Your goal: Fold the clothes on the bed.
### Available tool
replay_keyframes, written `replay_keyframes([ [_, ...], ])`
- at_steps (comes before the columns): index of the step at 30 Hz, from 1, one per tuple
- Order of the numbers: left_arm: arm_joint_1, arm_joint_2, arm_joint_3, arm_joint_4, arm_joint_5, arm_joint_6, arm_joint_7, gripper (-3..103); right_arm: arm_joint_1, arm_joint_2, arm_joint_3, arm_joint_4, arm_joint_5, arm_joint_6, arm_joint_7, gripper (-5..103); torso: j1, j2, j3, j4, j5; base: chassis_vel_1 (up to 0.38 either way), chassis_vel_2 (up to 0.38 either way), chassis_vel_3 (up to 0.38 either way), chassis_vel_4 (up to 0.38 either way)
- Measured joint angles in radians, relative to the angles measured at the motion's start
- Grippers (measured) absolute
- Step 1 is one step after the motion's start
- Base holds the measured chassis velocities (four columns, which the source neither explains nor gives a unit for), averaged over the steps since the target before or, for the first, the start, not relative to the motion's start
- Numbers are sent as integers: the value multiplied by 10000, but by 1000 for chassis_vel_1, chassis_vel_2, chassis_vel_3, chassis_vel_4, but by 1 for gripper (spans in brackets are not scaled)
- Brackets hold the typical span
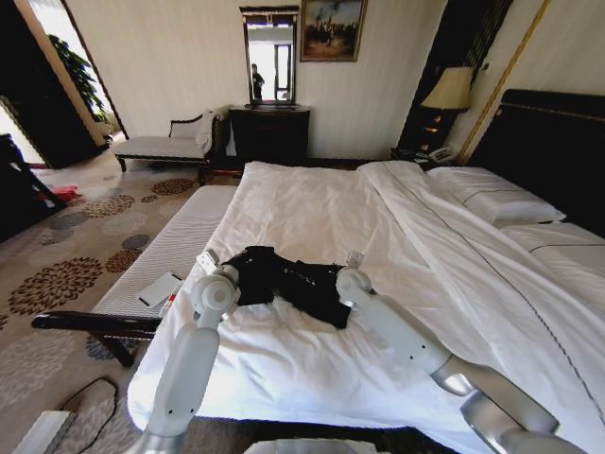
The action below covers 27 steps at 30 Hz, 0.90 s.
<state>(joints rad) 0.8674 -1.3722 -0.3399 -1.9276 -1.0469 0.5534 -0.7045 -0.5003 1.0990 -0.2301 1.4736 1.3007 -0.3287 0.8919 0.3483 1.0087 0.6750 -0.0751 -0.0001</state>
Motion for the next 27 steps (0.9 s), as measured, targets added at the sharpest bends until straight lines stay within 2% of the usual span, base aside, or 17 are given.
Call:
replay_keyframes([
  [1, -2, 0, 1, 6, 0, 2, 0, 0, 23, 46, -25, -70, 7, -13, -2, 31, 0, 0, 0, 0, 0, 0, 0, 0, 0],
  [2, -2, 0, 1, 6, 0, 2, 0, 0, 23, 46, -25, -70, 7, -13, -2, 31, 0, 0, 0, 0, 0, 0, 0, 0, 0],
  [4, -13, -10, 1, 33, 4, 8, 1, 0, 41, 116, -90, -162, 17, -45, -15, 42, 1, 0, 0, -2, 0, 0, 0, 0, 0],
  [5, -13, -10, 1, 33, 4, 8, 1, 0, 41, 116, -90, -162, 17, -45, -15, 42, 1, 0, 0, -2, 0, 0, 0, 0, 0],
  [8, -24, -36, 8, 61, 26, 16, 2, 0, 20, 149, -258, -243, -12, -139, -14, 58, 0, 0, -1, -1, 0, 0, 0, 0, 0],
  [9, -24, -36, 8, 61, 26, 16, 2, 0, 20, 149, -258, -243, -12, -139, -14, 58, 0, 0, -1, -1, 0, 0, 0, 0, 0],
  [11, -30, -47, 18, 67, 29, 23, 2, 0, -13, 160, -319, -282, -69, -189, -3, 68, 0, 0, 0, -2, 1, 0, 0, 0, 0],
  [13, -30, -44, 20, 70, 32, 27, 2, 0, -34, 151, -326, -285, -91, -230, 6, 58, 0, 0, 0, -2, 1, 0, 0, 0, 0],
  [15, -31, -36, 19, 70, 32, 28, 3, 0, -41, 138, -326, -283, -95, -246, 10, 58, 0, 0, 0, -2, 1, 0, 0, 0, 0],
  [16, -30, -30, 19, 70, 32, 29, 2, 0, -45, 124, -326, -278, -97, -259, 13, 52, 0, 0, 0, -2, 1, 0, 0, 0, 0],
  [17, -29, -20, 17, 70, 33, 30, 2, 0, -49, 94, -326, -269, -105, -274, 17, 52, 0, 0, 0, -2, 1, 0, 0, 0, 0],
  [18, -27, -9, 14, 70, 34, 32, 0, 0, -52, 47, -326, -251, -127, -283, 18, 41, 0, 0, 0, -2, 1, 0, 0, 0, 0],
  [19, -27, -7, 12, 70, 35, 33, 0, 0, -55, 19, -325, -234, -136, -284, 18, 37, 0, 0, 0, -2, 0, 0, 0, 0, 0],
  [21, -27, -7, 11, 70, 35, 33, 0, 0, -57, 9, -324, -225, -139, -284, 17, 37, 0, 0, 0, -2, 1, 0, 0, 0, 0],
  [24, -27, -16, 7, 71, 60, 34, -2, 0, -100, -103, -310, -60, -170, -246, -134, 20, 0, 0, 0, -2, 1, 0, 0, 0, 0],
  [27, -26, -22, 5, 71, 73, 34, -3, 0, -135, -167, -306, 37, -177, -209, -246, 15, 0, 0, 0, -2, 1, 0, 0, 0, 0],
])
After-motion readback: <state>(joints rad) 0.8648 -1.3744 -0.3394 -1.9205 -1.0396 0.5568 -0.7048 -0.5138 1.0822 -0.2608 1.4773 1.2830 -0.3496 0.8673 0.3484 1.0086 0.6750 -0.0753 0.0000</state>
